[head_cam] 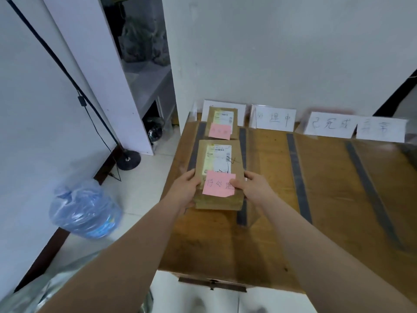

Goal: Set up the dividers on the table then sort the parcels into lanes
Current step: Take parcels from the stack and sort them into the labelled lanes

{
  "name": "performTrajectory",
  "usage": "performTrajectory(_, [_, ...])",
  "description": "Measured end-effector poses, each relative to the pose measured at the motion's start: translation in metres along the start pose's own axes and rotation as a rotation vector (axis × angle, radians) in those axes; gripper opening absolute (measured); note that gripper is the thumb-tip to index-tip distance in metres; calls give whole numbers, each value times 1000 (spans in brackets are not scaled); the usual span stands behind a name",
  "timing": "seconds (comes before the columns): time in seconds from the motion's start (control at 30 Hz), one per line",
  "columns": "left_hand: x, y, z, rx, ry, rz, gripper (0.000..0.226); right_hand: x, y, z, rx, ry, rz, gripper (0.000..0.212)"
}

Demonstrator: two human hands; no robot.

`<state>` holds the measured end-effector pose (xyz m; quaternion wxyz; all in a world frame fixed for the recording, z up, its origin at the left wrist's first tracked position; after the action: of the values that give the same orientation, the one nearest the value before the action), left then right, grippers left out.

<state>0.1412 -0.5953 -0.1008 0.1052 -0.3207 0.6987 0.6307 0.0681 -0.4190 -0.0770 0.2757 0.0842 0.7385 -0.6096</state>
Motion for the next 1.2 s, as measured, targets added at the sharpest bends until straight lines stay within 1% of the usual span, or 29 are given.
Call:
performTrajectory(0.17, [20, -9, 2, 59, -6, -21, 37, 14, 14, 3, -8, 45, 25, 48])
performTrajectory(0.3, [38, -15, 0, 106, -4, -18, 40, 24, 17, 7, -9, 63, -3, 41])
performTrajectory(0.43, [54, -22, -4, 123, 8, -10, 41, 33, 21, 10, -53, 74, -17, 42])
performTrajectory(0.57, [57, -21, -5, 146, 30, 4, 43, 38, 22, 11, -81, 74, -26, 45])
performTrajectory(0.67, [52, -15, -4, 150, 53, 13, 48, 39, 21, 11, -135, 78, -32, 43])
performTrajectory(0.73, [45, -8, -6, 224, 80, 44, 50, 37, 16, 11, -189, 90, -36, 40])
performTrajectory(0.8, [37, 5, -8, 301, 109, 106, 53, 30, 5, 10, -271, 102, -69, 39])
performTrajectory(0.83, [34, 12, -8, 340, 113, 148, 52, 24, -4, 8, -320, 110, -100, 42])
performTrajectory(0.9, [20, 36, -7, 459, 132, 272, 42, 10, -25, 0, -425, 141, -181, 52])
performTrajectory(0.97, [2, 66, -5, 634, 183, 420, 34, -7, -48, -11, -532, 179, -269, 56])
performTrajectory(1.03, [-15, 95, 1, 809, 249, 537, 37, -25, -68, -24, -642, 202, -333, 55])
performTrajectory(1.1, [-33, 119, 11, 939, 291, 607, 42, -45, -83, -41, -714, 224, -384, 51])
performTrajectory(1.2, [-69, 152, 40, 1073, 287, 728, 42, -76, -98, -73, -780, 296, -440, 51])
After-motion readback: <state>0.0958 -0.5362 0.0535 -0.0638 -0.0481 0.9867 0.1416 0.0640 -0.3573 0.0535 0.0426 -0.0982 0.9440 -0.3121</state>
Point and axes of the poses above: each hand's wrist, its own x-axis towards the middle knuckle, its own z-axis out of the palm, y = z × x, the point moved 9 cm from there along x, towards the middle knuckle, and after that the axes turned 9 degrees about x, right-handed, at the moved point
